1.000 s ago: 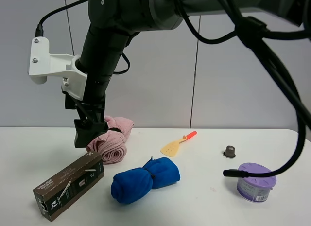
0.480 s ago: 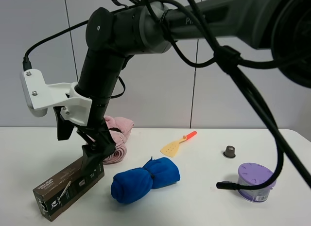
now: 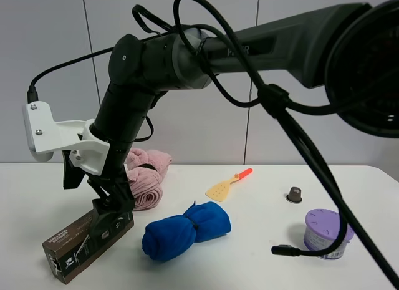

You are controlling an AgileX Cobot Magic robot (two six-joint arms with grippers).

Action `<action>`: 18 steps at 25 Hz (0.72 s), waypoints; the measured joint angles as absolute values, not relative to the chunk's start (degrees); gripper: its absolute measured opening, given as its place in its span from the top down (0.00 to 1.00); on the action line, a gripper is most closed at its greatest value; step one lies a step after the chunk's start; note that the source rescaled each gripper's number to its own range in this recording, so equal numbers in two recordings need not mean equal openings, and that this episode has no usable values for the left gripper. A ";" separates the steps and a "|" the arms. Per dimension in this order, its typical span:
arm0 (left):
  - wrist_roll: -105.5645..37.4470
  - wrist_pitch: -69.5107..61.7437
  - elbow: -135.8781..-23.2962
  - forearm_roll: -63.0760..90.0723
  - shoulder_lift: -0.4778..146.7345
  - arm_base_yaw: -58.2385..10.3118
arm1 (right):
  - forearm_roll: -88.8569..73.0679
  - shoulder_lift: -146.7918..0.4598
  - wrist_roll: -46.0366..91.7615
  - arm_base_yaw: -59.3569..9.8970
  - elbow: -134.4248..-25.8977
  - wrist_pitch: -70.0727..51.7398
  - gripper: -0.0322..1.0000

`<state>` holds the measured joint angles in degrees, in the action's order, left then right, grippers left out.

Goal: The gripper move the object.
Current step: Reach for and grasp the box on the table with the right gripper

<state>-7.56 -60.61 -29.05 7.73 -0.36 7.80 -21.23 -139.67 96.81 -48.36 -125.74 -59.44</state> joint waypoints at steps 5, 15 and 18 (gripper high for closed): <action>-7.56 -60.61 -29.05 7.73 -0.36 7.80 | -21.27 -140.79 96.81 -48.36 -125.74 -59.34 0.08; -7.56 -60.61 -29.05 7.73 -0.36 7.80 | -23.65 -143.54 96.92 -48.36 -125.74 -54.68 0.08; -7.56 -60.61 -29.05 7.73 -0.36 7.80 | -23.65 -144.24 96.92 -48.36 -125.74 -54.63 0.08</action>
<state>-7.56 -60.61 -29.05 7.73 -0.36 7.80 -23.65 -144.24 96.92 -48.36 -125.74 -54.63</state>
